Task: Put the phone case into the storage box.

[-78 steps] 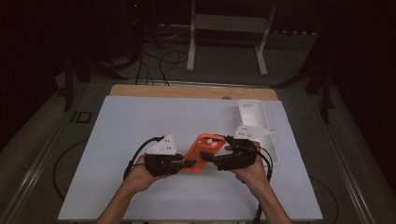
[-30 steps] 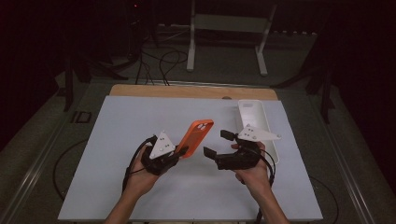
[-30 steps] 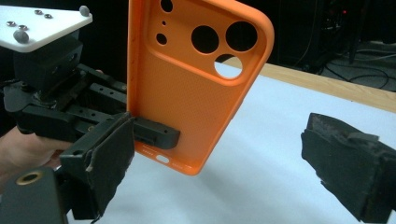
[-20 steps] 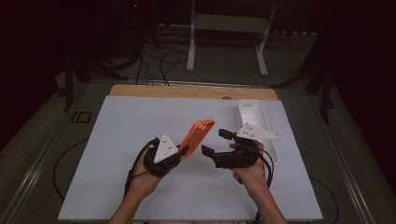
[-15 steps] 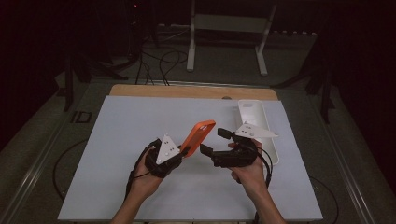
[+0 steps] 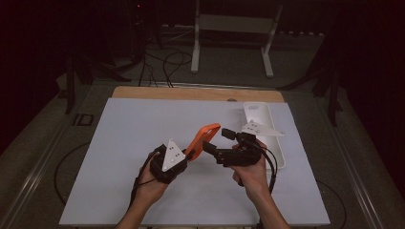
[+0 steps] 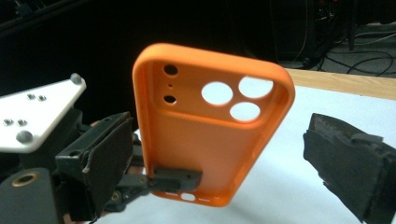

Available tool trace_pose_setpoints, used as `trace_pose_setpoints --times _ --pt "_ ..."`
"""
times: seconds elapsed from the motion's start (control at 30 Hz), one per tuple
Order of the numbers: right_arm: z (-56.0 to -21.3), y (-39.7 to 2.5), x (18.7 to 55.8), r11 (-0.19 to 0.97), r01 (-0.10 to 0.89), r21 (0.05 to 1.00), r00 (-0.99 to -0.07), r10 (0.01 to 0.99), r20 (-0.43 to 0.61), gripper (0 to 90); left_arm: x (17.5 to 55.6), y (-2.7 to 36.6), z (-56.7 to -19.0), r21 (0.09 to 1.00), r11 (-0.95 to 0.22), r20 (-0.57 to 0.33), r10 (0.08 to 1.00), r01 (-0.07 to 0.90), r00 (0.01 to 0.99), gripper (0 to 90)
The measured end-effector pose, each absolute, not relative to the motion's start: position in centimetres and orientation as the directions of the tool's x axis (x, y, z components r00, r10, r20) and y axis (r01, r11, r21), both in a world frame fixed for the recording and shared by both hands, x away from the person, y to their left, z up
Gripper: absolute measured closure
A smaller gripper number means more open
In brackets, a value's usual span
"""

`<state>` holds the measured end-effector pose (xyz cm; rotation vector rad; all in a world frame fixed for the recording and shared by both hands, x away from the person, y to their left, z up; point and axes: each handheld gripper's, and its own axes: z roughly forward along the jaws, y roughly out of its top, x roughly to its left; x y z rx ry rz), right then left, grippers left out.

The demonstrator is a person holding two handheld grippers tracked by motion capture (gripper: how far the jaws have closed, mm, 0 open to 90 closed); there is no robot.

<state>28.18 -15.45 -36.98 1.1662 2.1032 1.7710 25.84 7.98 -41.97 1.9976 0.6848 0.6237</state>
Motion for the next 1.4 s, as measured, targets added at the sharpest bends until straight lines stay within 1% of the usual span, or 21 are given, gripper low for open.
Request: trace_pose_setpoints --times 0.2,0.4,0.5,0.6,0.83,1.2,1.4 --pt "-36.7 -15.1 28.4 -0.029 0.473 0.881 -0.67 0.637 0.381 8.3 25.7 7.6 -42.2 0.872 -0.439 0.159 0.672 0.217 0.723 85.5" --pt "-36.6 -14.7 28.7 -0.058 0.496 0.866 -0.646 0.642 0.413 8.5 25.6 7.2 -42.4 0.863 -0.459 0.18 0.668 0.21 0.722 85.5" --pt "-36.6 -14.5 28.8 -0.06 0.509 0.859 -0.625 0.659 0.417 12.3 25.5 7.1 -42.6 0.867 -0.449 0.173 0.68 0.217 0.713 85.5" --pt "-36.6 -14.4 28.9 -0.08 0.523 0.848 -0.611 0.658 0.439 13.3 25.3 6.9 -43.0 0.87 -0.44 0.166 0.686 0.222 0.709 85.5" --pt "-36.9 -14.1 29.1 -0.087 0.534 0.841 -0.58 0.685 0.44 15.6 25.2 6.5 -43.4 0.871 -0.43 0.148 0.691 0.238 0.707 85.2" --pt "-36.8 -13.7 28.9 -0.067 0.522 0.85 -0.582 0.702 0.412 16.6 25.4 6.6 -43.4 0.863 -0.447 0.155 0.679 0.237 0.718 84.6" --pt "-36.8 -13.7 28.9 -0.067 0.525 0.849 -0.579 0.702 0.414 16.6 25.5 6.7 -43.4 0.861 -0.448 0.146 0.673 0.242 0.725 84.3"
